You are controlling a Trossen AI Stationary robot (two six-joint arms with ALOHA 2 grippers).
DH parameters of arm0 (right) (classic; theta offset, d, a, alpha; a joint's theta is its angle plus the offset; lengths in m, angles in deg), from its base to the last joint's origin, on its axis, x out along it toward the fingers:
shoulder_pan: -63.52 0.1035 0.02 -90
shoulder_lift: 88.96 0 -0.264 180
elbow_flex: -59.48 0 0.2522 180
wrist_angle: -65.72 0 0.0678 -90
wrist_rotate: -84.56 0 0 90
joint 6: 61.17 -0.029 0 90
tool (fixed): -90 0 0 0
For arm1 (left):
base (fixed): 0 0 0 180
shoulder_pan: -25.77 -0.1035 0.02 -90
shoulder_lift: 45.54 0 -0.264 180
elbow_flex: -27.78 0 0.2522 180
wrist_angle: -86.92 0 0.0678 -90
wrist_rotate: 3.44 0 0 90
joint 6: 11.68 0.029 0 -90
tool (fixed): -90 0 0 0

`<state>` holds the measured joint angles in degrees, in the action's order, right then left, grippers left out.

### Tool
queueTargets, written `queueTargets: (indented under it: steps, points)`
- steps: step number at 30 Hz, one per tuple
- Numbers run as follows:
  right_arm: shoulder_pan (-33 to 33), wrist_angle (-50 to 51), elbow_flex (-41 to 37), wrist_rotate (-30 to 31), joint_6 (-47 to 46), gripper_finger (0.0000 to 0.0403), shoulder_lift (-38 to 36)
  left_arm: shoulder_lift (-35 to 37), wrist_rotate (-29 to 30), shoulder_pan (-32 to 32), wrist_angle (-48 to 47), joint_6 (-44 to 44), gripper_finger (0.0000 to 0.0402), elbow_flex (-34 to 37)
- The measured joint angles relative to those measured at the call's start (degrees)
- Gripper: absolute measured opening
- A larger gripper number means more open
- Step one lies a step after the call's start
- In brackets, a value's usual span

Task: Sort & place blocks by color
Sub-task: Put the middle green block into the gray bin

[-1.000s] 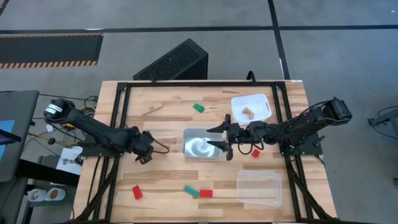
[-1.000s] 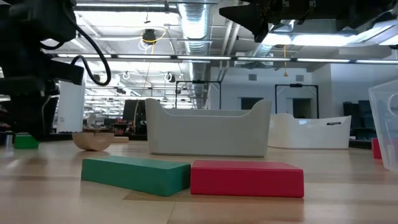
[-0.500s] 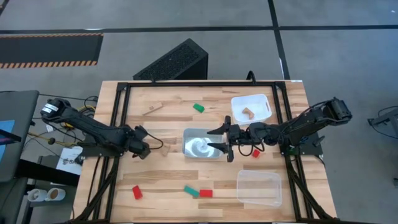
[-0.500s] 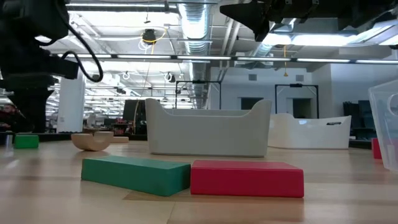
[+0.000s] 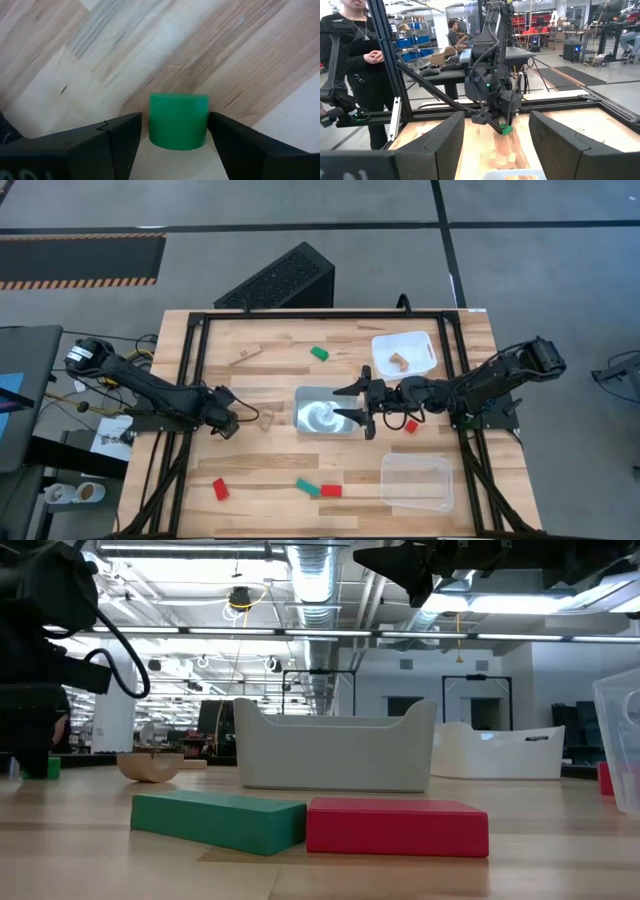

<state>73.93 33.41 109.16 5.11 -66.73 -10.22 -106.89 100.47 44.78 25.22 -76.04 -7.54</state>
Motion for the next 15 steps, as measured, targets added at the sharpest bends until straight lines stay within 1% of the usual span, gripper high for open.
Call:
queueTargets:
  steps: [8, 11, 15]
  points:
    - [-0.5, 0.2, 0.0, 0.0, 0.0, 0.0245, 0.0, 0.0, -0.9, -0.1, 1.7, 2.4, 0.0220, 0.1]
    - [-0.4, 0.2, 0.0, 0.0, 0.0, 0.0245, 0.0, 0.0, -1.2, 0.0, 2.9, 2.9, 0.0200, 0.2]
    - [-0.3, 0.2, 0.0, 0.0, 0.0, 0.0245, 0.0, 0.0, -1.0, 0.0, 4.4, 4.9, 0.0155, 0.2]
